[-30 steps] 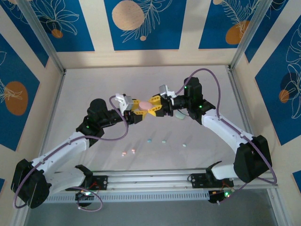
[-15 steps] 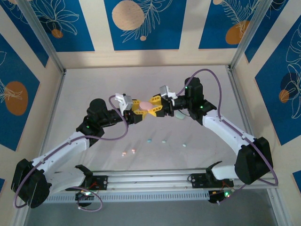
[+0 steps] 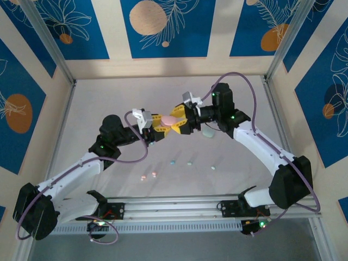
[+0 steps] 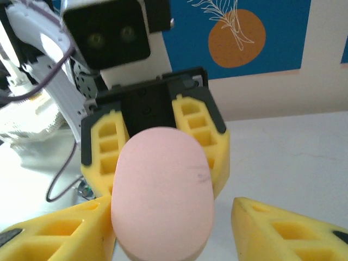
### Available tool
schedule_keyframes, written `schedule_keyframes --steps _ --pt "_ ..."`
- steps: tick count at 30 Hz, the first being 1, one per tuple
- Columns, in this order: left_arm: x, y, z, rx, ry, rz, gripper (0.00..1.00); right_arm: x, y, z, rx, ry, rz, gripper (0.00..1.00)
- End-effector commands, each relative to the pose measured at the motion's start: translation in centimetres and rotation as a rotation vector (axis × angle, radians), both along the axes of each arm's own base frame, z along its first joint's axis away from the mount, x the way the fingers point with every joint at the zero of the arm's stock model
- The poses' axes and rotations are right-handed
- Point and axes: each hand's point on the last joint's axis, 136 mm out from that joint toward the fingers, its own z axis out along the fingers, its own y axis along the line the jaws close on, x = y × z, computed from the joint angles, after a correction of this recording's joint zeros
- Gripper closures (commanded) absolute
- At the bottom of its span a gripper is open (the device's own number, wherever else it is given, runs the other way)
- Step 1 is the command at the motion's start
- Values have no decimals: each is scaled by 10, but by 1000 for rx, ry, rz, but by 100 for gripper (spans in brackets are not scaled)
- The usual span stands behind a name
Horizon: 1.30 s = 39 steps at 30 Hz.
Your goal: Insert the wireless bluetooth earbuds into the charging case
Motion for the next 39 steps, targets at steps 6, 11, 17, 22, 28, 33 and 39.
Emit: schedule_keyframes --steps 6,11,17,22,28,33,39 --pt "-13 -3 -1 -11 -39 -62 77 12 -2 12 -16 170 -22 38" --pt "-9 0 -1 -38 -29 -25 77 12 -1 18 -17 198 -28 34" --pt "-1 3 0 -78 1 26 77 16 -6 32 -15 217 -111 30" --pt "7 9 2 -118 20 89 79 23 -17 46 -11 229 -251 20" --pt "12 22 6 -159 13 170 79 52 -53 33 -8 392 -585 20" --pt "12 31 14 -190 1 217 79 52 -67 -2 -88 507 -664 29" --pt "19 51 28 -239 12 332 79 36 -63 -62 -302 628 -721 47"
